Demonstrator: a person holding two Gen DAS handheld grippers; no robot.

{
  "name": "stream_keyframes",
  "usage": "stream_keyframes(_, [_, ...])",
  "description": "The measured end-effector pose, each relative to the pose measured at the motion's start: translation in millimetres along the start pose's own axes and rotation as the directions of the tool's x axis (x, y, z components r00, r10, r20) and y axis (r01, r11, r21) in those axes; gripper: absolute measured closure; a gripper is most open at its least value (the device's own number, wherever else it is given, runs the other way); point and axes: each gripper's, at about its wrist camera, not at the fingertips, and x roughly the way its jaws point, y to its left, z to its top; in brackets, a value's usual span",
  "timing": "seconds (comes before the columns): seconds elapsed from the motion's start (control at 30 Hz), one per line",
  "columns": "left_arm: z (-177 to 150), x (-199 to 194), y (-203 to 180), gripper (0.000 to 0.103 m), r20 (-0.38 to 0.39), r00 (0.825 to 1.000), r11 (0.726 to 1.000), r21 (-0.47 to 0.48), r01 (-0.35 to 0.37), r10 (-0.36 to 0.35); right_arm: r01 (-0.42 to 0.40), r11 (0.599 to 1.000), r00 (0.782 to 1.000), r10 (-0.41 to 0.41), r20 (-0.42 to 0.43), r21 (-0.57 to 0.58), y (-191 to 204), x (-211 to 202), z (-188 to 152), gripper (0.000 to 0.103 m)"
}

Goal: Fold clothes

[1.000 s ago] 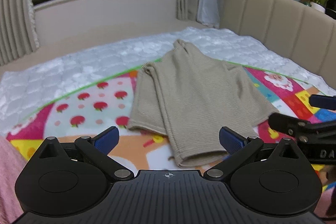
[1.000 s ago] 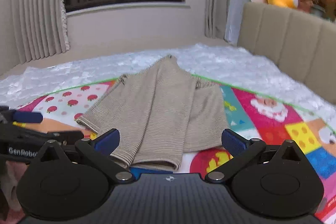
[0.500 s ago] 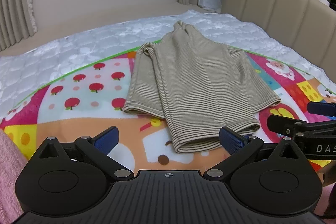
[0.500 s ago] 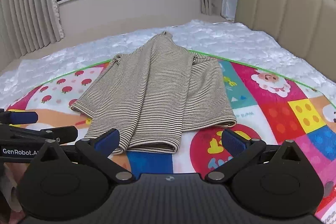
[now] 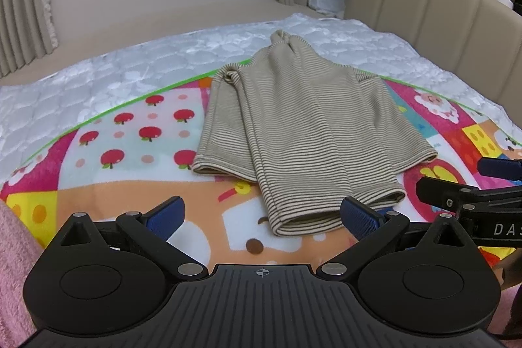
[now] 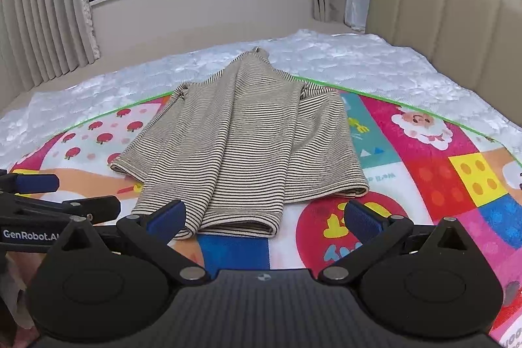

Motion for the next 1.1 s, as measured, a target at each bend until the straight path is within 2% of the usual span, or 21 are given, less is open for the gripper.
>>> stream_keyframes(0.23, [0.5, 2.1, -3.6, 0.000, -0.012, 1.000, 1.000, 0.013, -0.006, 0.007, -0.005, 1.000, 1.000, 0.004, 0.031, 0.019, -2.1, -6.5, -0.5, 0.000])
stream_keyframes(1.1, [0.6, 1.3, -3.6, 0.000, -0.014, 1.000, 1.000, 0.014, -0.017, 0.017, -0.009, 1.000, 1.000, 0.009, 0.026, 0.016, -2.2, -5.0, 0.0, 0.000])
